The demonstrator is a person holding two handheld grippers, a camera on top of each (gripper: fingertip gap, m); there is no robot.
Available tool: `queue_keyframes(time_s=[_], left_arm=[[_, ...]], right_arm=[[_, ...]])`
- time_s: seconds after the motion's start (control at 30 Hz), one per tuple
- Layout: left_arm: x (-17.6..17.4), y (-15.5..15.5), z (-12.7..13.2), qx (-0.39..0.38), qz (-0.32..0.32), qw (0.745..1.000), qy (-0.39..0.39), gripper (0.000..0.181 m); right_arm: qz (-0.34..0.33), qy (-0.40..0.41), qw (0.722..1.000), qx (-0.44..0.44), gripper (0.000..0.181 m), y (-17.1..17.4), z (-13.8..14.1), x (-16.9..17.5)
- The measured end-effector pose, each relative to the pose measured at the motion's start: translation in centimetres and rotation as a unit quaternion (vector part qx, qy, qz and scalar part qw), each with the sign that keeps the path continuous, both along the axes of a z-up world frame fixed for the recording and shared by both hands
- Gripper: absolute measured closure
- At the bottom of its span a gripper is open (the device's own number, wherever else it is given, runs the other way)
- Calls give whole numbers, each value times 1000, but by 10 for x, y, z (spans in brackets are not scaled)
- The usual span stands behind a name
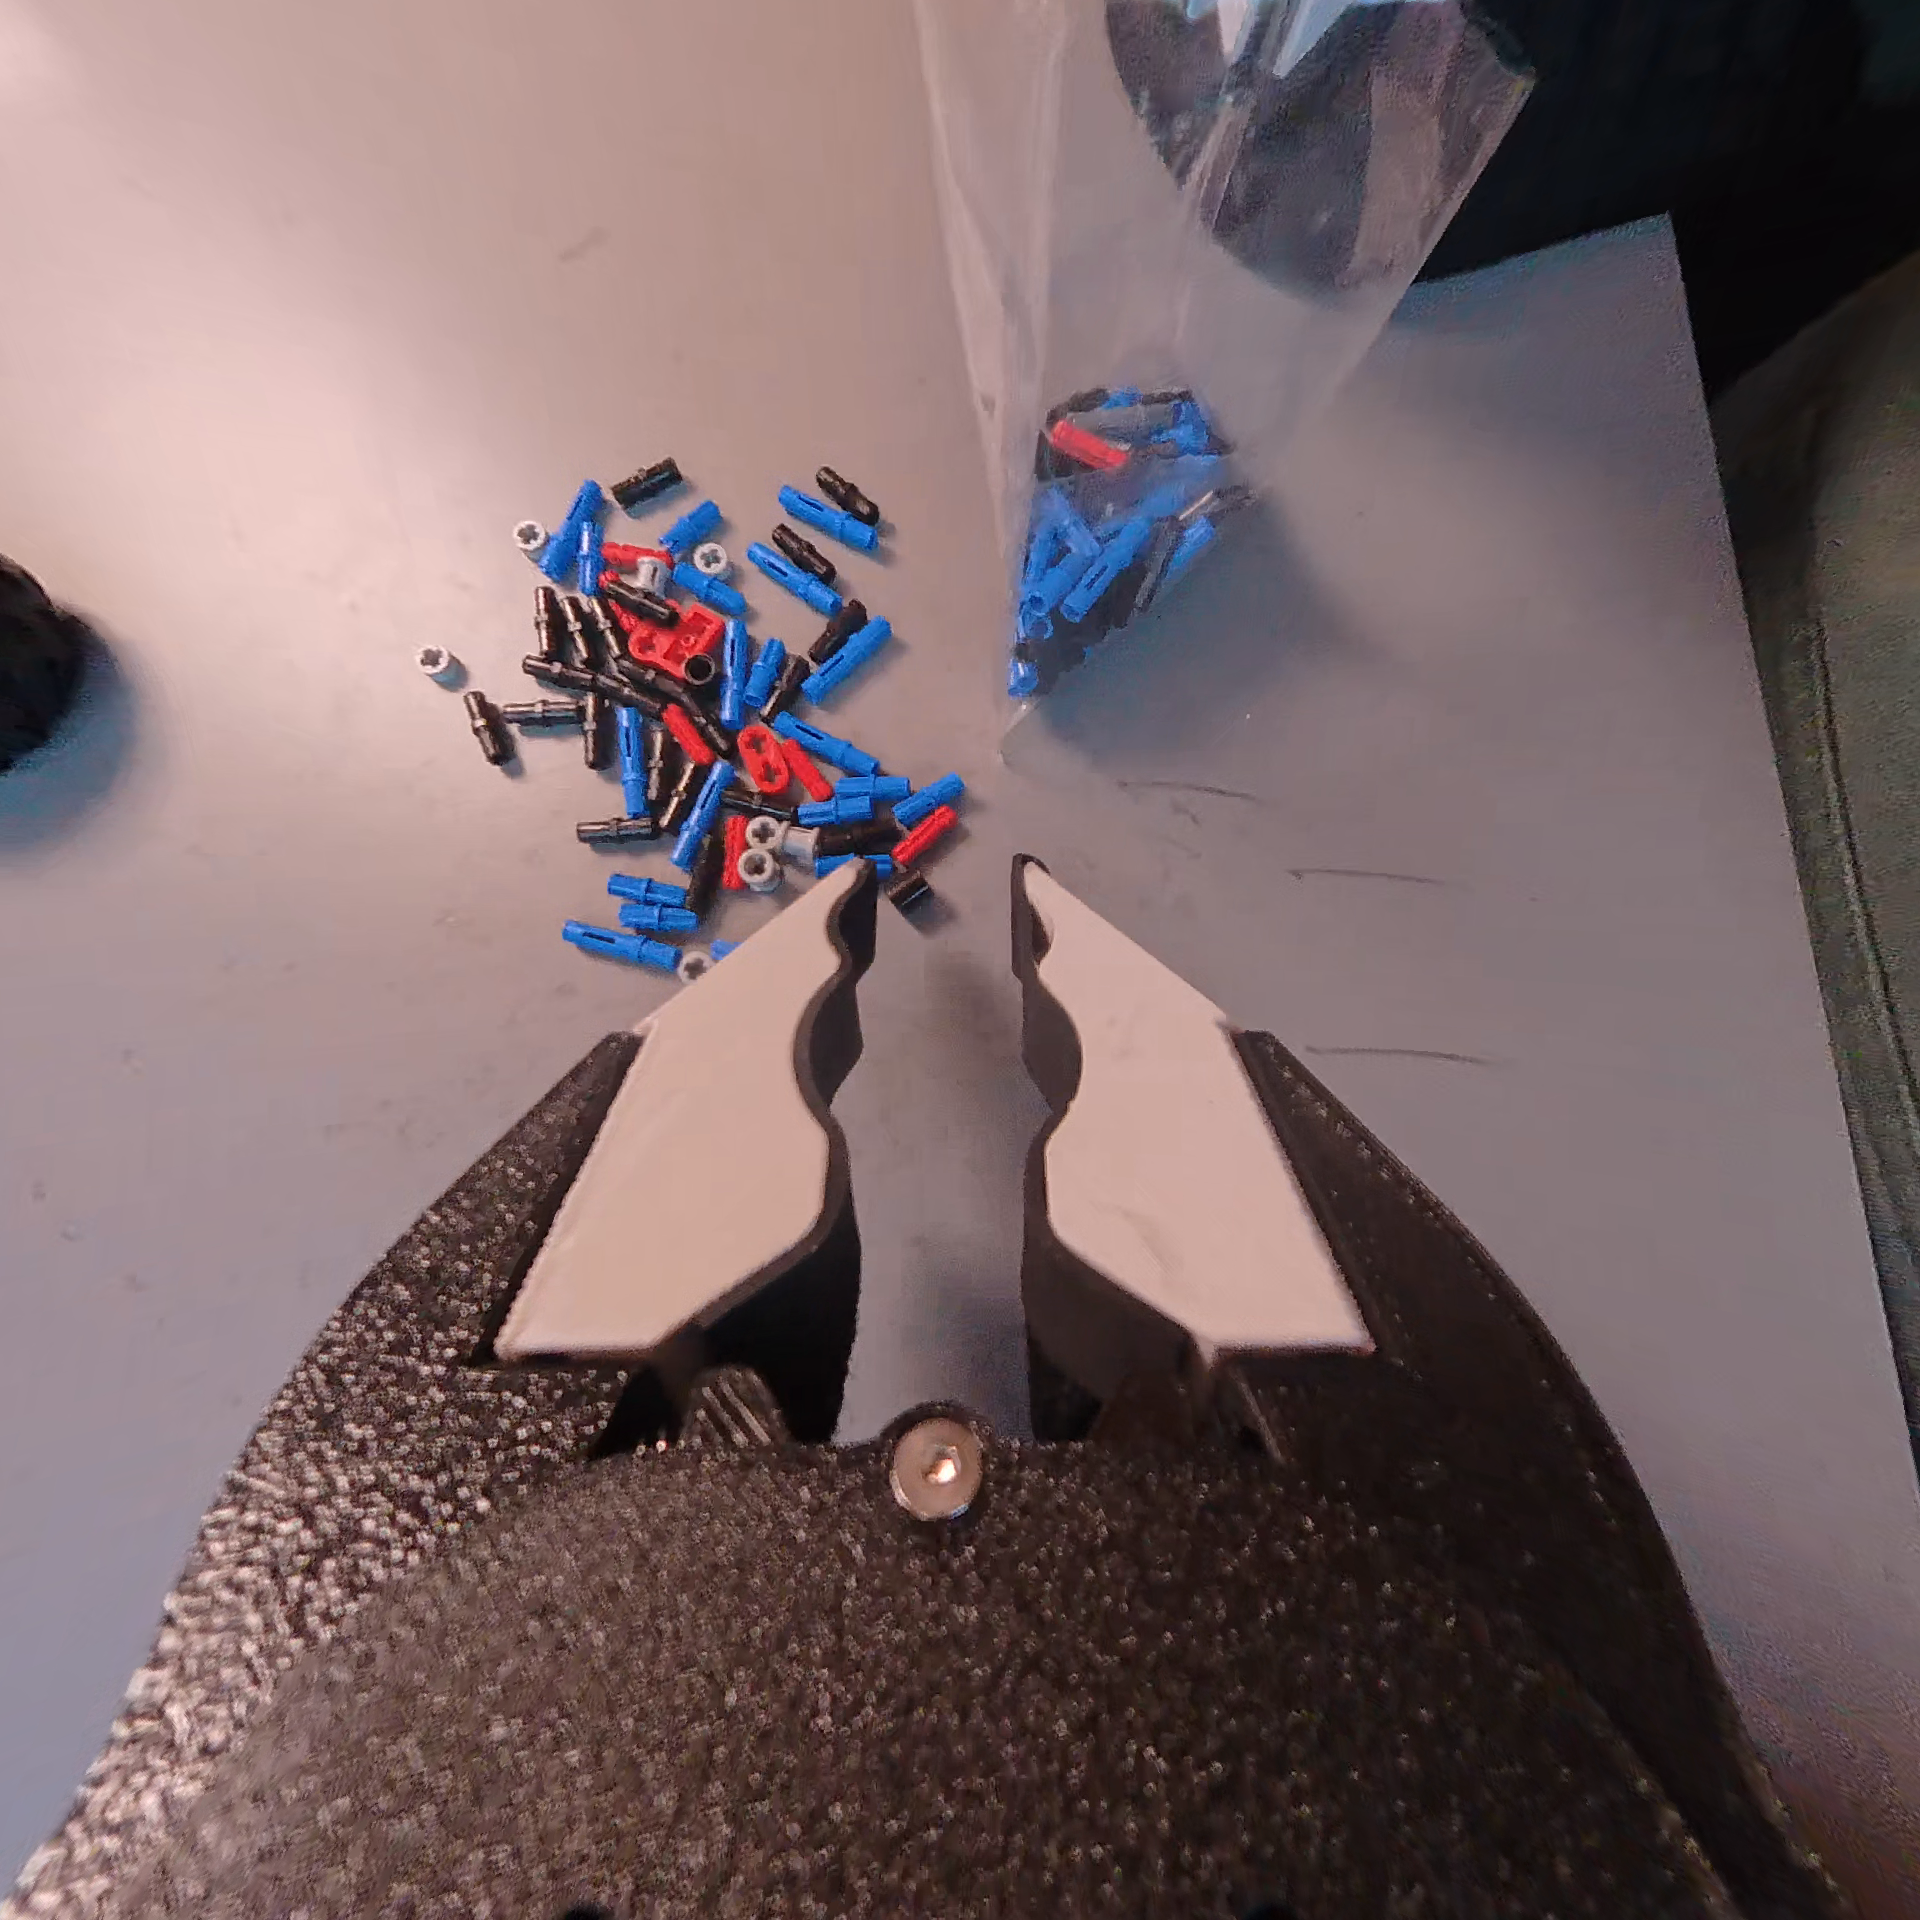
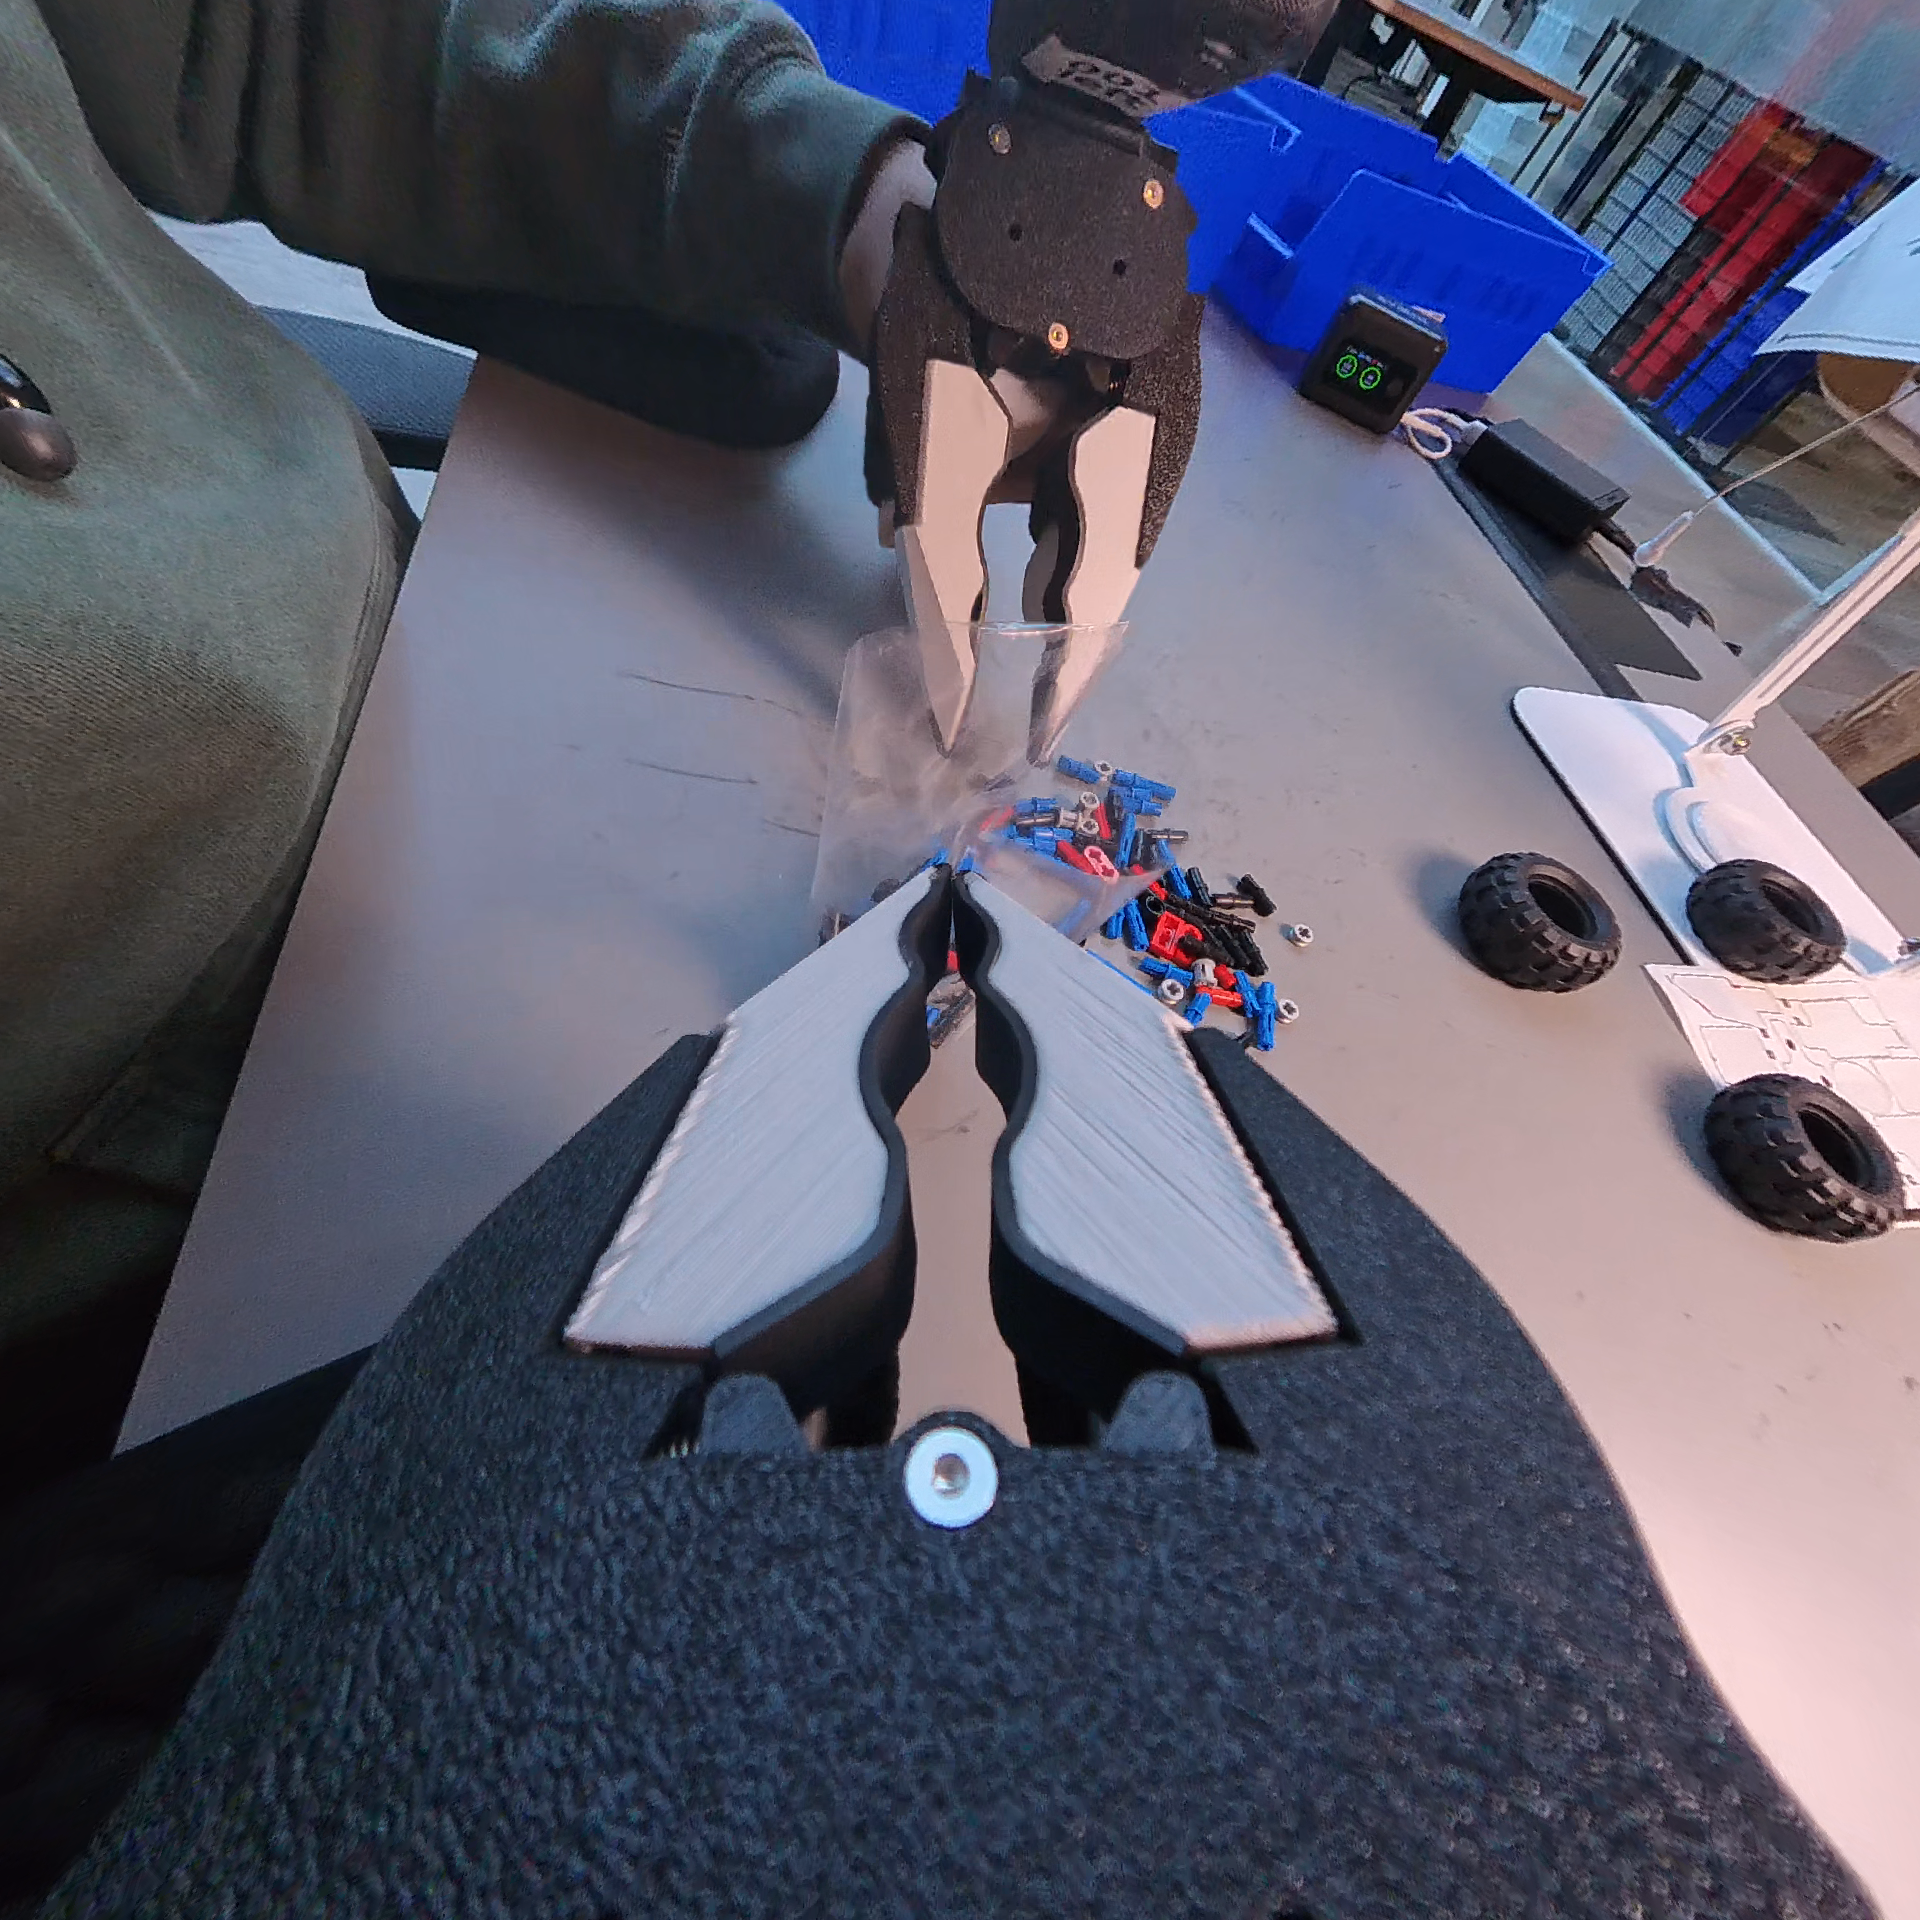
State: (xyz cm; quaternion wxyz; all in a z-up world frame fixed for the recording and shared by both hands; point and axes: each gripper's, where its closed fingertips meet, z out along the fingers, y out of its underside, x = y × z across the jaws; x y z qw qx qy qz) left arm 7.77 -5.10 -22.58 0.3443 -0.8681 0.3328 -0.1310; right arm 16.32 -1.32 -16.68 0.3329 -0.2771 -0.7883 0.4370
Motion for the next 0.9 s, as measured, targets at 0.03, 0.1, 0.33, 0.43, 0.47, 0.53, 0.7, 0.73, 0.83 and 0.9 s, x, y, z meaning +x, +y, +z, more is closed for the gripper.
queue_keyframes(time_s=[0.03,0.1,0.33,0.43,0.47,0.53,0.7,0.73,0.83,0.9], left_arm=[[-1,2,-2,-4,0,1000,6,156],[-3,4,-7,-16,1,1000,13,159],[-4,2,-15,-21,1,999,28,172],[3,5,6,15,-2,1000,-17,172],[10,7,26,41,-8,998,-50,172],[28,10,69,92,-26,991,-92,172],[67,24,97,114,-61,988,-79,172],[70,27,94,108,-64,989,-76,172],[75,32,86,90,-67,991,-73,172],[75,32,85,88,-67,991,-73,172]], right_arm=[[0,0,1000,1,181,0,0,0],[-1,1,1000,-1,181,1,1,0],[-1,-4,1000,2,181,1,-2,0],[-3,-8,1000,9,181,1,-4,-1],[-4,-10,1000,13,181,1,-5,-1],[-4,-11,1000,18,181,-1,-7,-3],[2,-11,1000,24,181,-6,-8,-6],[2,-11,1000,23,181,-6,-9,-6],[1,-12,1000,22,181,-6,-9,-7],[1,-12,1000,21,181,-5,-8,-7]])
